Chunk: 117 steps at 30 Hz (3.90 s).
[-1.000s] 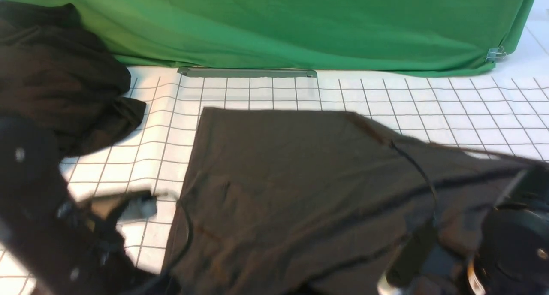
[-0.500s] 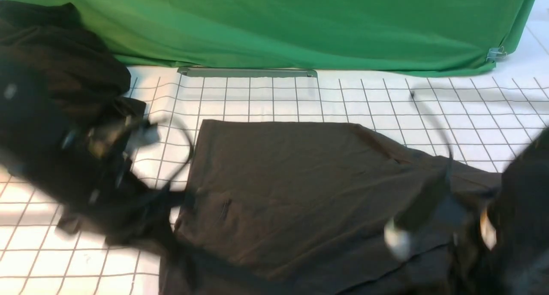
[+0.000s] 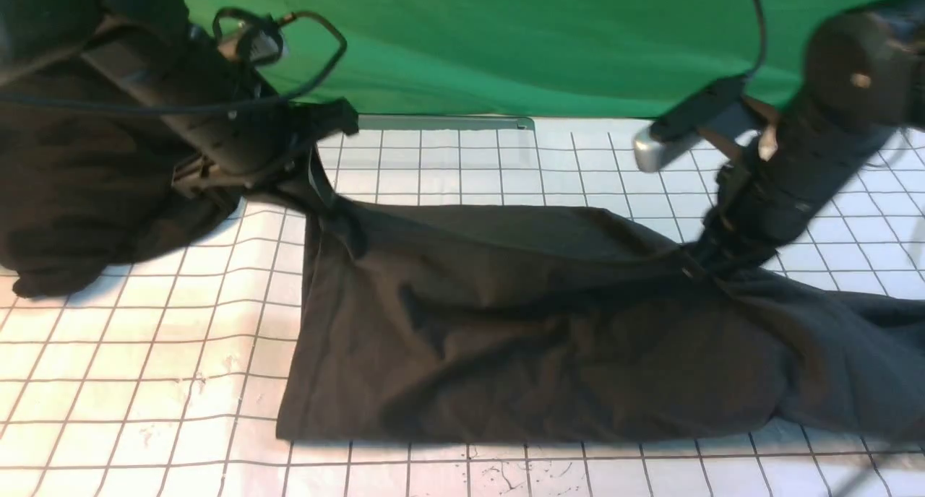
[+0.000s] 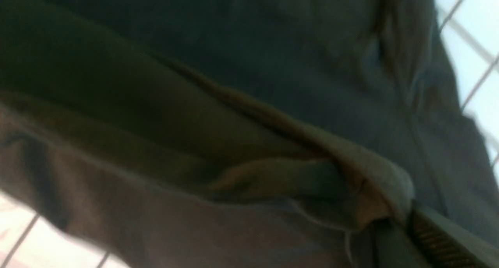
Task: Fold a long-sleeved shirt over a white checkered tablecloth.
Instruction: 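Fold the black garment in half by bringing its near edge over to the far edge, then pull the folded dark garment lengthwise by its ends to straighten it flat on the table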
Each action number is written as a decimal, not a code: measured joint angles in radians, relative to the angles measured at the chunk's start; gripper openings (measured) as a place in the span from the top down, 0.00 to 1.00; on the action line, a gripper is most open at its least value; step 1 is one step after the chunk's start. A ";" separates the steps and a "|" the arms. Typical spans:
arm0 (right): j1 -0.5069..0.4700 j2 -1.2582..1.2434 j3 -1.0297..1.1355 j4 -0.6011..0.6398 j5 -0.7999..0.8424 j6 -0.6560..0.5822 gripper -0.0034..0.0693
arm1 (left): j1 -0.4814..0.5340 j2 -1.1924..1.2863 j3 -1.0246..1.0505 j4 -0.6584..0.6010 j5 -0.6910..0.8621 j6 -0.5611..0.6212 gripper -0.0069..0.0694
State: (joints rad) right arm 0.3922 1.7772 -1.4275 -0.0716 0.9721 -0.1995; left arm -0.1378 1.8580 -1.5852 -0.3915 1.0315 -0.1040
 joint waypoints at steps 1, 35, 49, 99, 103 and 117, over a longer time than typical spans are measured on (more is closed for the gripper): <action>0.000 0.000 0.000 0.000 -0.001 0.000 0.91 | 0.001 0.010 -0.005 -0.002 -0.001 0.000 0.89; -0.029 0.370 -0.251 -0.006 -0.347 0.020 0.53 | 0.043 0.292 -0.125 0.019 -0.327 -0.027 0.78; -0.066 0.182 -0.431 -0.340 0.034 0.154 0.51 | 0.043 0.235 -0.395 0.056 -0.146 -0.027 0.36; -0.655 -0.198 0.345 0.117 -0.047 0.049 0.57 | 0.043 0.420 -0.433 0.074 0.035 0.104 0.89; -0.655 -0.198 0.345 0.117 -0.047 0.050 0.57 | 0.043 0.394 -0.511 0.064 0.042 0.104 0.89; -0.655 -0.197 0.345 0.116 -0.141 0.050 0.54 | 0.043 0.491 -0.531 0.113 0.022 0.052 0.55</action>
State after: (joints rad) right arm -0.2631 1.5802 -1.0821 0.0444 0.8310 -0.1498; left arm -0.0951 2.3485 -2.1166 -0.2782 1.0540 -0.0522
